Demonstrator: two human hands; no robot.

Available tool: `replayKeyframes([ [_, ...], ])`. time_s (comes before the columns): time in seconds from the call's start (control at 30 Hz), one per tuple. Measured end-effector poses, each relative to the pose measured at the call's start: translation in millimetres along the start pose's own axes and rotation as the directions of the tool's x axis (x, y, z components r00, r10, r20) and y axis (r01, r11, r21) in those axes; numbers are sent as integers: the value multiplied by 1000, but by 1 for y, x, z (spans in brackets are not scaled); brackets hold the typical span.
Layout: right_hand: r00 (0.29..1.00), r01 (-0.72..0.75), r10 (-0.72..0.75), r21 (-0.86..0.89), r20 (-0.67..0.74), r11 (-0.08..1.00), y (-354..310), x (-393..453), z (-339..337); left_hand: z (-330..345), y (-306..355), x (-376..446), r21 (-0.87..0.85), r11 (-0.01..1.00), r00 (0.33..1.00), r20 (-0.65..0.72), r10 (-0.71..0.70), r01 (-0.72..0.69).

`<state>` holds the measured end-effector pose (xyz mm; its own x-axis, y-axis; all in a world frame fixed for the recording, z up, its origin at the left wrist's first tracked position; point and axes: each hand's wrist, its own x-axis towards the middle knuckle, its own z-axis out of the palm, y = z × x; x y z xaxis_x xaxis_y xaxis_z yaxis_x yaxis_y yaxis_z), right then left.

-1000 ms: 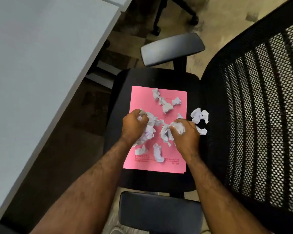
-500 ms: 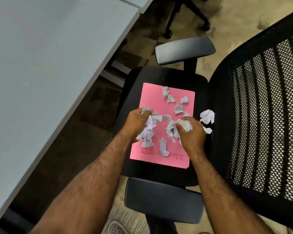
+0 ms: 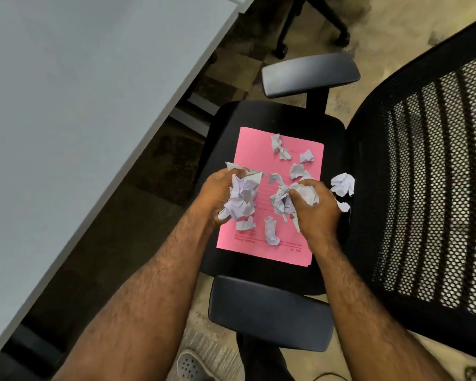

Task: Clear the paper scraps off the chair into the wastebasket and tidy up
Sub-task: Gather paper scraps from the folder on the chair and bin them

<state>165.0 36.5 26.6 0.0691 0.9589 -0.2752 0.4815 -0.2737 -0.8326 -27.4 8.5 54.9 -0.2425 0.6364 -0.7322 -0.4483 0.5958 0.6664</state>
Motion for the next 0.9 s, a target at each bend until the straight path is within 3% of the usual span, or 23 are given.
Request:
replayKeyframes([
  [0.13, 998, -36, 30, 100, 62, 994, -21, -17, 19, -35, 0, -21, 126, 991, 994, -92, 55, -43],
  [0.4, 961, 88, -99, 53, 259, 995, -51, -85, 90, -132, -38, -91, -1, 995, 968, -234, 96, -99],
  [0.6, 861, 227, -182, -39, 475, 973, -43, -174, 154, -223, -99, -151, -101, 987, 917, -391, 77, -126],
  [0.73, 795, 238, -138, -94, 590, 967, -27, -227, 186, -267, -149, -185, -158, 980, 879, -475, 34, -123],
  [0.9, 718, 290, -140, -110, 682, 951, -2, -311, 227, -324, -226, -238, -371, 917, 846, -527, -79, -145],
])
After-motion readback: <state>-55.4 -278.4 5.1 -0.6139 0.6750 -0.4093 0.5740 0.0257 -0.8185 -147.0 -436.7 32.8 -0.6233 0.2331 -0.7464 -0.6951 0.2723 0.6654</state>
